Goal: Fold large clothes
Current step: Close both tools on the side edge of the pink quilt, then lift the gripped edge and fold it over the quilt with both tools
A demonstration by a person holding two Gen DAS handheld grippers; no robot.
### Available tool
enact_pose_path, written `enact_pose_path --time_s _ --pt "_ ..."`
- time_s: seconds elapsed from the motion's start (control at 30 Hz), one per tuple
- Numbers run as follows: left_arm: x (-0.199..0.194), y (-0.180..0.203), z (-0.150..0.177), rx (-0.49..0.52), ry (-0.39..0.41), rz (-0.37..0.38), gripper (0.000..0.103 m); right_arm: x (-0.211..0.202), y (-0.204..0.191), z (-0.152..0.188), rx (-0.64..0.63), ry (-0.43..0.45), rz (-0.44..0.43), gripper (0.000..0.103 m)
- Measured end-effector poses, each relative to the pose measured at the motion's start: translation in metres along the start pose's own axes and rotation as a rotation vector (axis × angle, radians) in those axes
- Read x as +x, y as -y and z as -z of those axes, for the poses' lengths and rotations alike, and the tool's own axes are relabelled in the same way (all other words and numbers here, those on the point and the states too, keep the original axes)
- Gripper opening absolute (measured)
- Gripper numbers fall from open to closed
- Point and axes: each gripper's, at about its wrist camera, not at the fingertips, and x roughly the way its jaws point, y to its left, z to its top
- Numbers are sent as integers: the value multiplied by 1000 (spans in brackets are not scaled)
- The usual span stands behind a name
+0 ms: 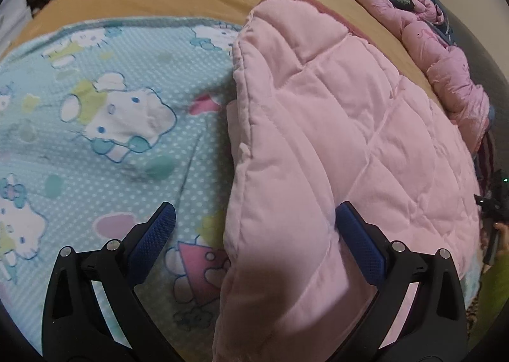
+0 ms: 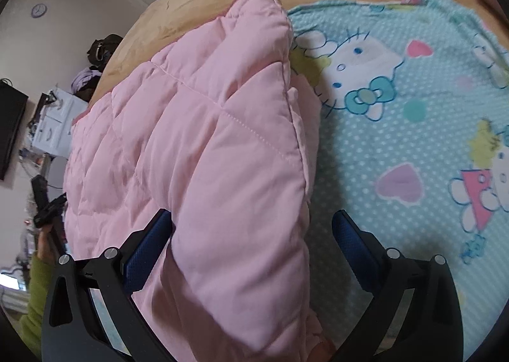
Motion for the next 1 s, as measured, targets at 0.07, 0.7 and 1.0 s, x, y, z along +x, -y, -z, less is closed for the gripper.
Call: enact_pose_path --time_s 0.07,0.7,1.0 --pt "5 -1 -1 4 -12 12 95 5 0 -6 -9 -21 -10 99" --pt "33 38 -18 19 2 90 67 32 -20 -23 -79 22 -38 92" --pt "19 56 -18 46 56 96 36 11 -42 -5 -174 129 0 57"
